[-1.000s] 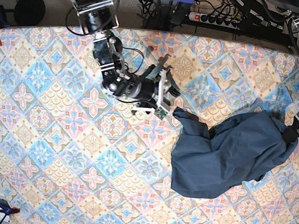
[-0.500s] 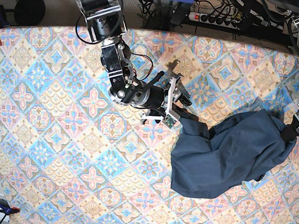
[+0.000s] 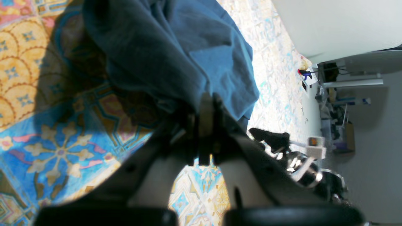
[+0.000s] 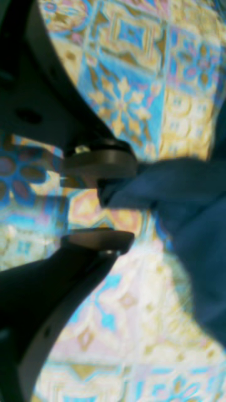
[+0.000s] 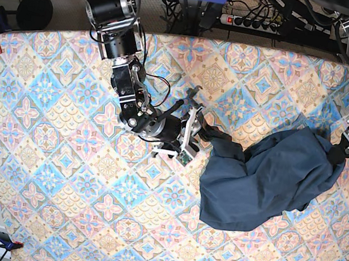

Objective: Layout the t-shirt on the table in an organized manner, then fold the t-shirt properly
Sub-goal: 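Reach the right gripper to the shirt's other end and grasp it, then pull the shirt apart with both grippers, stretching it lengthwise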

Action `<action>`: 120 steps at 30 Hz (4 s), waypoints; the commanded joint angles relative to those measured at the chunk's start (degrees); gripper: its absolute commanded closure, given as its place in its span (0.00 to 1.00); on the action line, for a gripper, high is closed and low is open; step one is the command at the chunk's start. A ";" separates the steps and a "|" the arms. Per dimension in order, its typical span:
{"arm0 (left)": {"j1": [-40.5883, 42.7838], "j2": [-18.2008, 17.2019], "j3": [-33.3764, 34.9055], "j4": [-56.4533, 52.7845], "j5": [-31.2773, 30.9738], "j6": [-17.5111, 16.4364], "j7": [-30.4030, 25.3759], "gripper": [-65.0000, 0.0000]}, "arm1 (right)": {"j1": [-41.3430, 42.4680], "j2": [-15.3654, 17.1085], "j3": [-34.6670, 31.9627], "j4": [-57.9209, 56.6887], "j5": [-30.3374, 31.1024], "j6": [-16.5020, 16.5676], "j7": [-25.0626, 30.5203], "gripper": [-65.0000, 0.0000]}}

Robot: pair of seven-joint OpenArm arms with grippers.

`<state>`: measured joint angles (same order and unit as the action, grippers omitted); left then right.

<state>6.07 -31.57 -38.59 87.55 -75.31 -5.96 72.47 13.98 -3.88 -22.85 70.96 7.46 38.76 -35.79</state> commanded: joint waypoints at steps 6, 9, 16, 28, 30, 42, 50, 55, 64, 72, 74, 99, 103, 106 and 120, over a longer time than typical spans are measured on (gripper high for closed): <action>-0.66 -1.53 -0.40 1.02 -1.40 -0.42 -0.69 1.00 | 1.54 -5.04 -1.28 0.03 1.20 0.40 1.90 0.59; -0.75 -1.53 -0.40 1.02 -1.40 -0.42 -0.69 1.00 | 1.54 -5.12 -1.37 -3.31 1.20 0.31 3.66 0.59; -0.75 -1.53 -0.40 1.02 -1.48 -0.42 -0.69 1.00 | 1.45 -5.12 -1.37 -6.65 1.20 0.23 7.00 0.59; -0.75 -1.53 -0.40 0.94 -1.48 -0.42 -0.69 1.00 | 0.66 -3.90 -0.93 2.58 1.20 0.23 6.65 0.59; -0.83 -1.53 -0.31 0.94 -1.48 -0.42 -0.69 1.00 | 0.66 -3.90 -0.93 1.26 1.20 0.23 6.65 0.59; -0.75 -1.53 -0.31 0.94 -1.48 -0.42 -0.69 1.00 | 0.75 -3.90 -0.93 -3.75 1.20 0.23 7.26 0.59; -0.75 -1.53 -0.31 0.94 -1.48 -0.42 -0.69 1.00 | 0.75 -3.81 2.06 -3.57 1.20 0.23 8.67 0.59; -0.75 -1.53 -0.31 0.94 -1.48 -0.42 -0.69 1.00 | 0.75 -2.93 2.94 -3.66 1.20 0.23 8.93 0.59; -0.92 -0.74 -0.31 1.02 -1.48 -0.42 -0.69 1.00 | 0.84 -3.20 2.41 -8.23 1.20 0.23 9.20 0.59; -0.83 -0.47 -0.31 1.02 -1.48 -0.42 -0.69 1.00 | 1.36 -3.29 2.32 -10.26 1.20 0.23 12.45 0.63; -0.83 -0.47 -0.31 1.02 -1.48 -0.42 -0.69 1.00 | 2.68 -3.29 2.32 -10.26 1.20 0.31 12.54 0.73; -3.91 -2.58 -0.49 1.11 -1.04 -0.42 -0.69 1.00 | -2.50 13.77 28.61 19.37 17.81 0.58 4.63 0.99; -3.91 -2.58 -0.40 1.11 -1.22 -0.42 -0.69 1.00 | -4.53 16.23 33.01 20.34 21.94 0.58 4.63 0.99; -3.82 -2.58 -0.40 1.11 -1.22 -0.42 -0.60 1.00 | -4.53 17.90 35.47 21.48 25.11 0.58 4.54 0.99; 3.03 -2.14 -0.31 0.76 6.43 -0.42 -0.60 1.00 | -4.53 19.31 36.70 23.33 26.69 0.58 2.69 0.99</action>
<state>9.10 -32.36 -38.37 87.50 -69.10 -6.26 72.75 8.05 14.48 13.47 93.36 33.01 39.83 -35.33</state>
